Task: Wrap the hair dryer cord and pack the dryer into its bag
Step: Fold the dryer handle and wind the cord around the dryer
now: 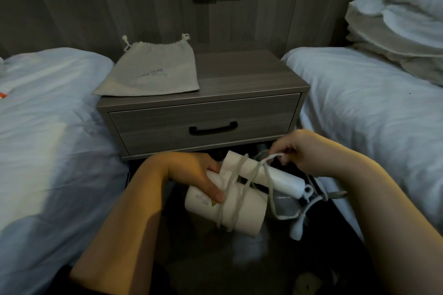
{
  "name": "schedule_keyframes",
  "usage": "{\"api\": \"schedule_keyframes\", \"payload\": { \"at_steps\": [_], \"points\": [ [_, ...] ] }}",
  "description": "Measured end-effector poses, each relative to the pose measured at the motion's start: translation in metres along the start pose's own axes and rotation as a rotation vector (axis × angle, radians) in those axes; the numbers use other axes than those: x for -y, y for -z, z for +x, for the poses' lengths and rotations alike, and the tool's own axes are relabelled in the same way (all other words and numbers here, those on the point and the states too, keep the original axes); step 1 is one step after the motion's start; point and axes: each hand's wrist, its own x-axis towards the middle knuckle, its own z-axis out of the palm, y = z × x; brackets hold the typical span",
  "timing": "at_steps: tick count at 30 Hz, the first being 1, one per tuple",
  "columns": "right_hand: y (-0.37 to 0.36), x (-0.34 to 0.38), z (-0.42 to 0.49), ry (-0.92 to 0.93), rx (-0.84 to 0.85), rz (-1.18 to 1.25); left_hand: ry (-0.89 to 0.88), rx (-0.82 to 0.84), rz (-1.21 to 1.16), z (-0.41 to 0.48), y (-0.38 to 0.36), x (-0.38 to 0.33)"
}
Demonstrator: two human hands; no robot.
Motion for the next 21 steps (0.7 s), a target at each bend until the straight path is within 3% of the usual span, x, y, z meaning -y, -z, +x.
{"api": "schedule_keyframes", "payload": {
  "at_steps": [6,9,14,21],
  "points": [
    [-0.001,-0.013,0.000,-0.061,-0.178,-0.137,-0.045,-0.013,-0.052,-0.007,0.007,0.009],
    [0.005,-0.029,-0.001,-0.089,-0.162,-0.118,-0.092,-0.010,-0.081,-0.010,0.010,0.013],
    [-0.003,-0.035,0.001,-0.099,-0.070,0.358,-0.160,-0.018,-0.144,-0.005,0.008,0.013],
    [-0.018,-0.037,0.013,0.054,0.047,0.724,-0.227,-0.009,-0.210,0.000,0.005,0.011]
  ]
}}
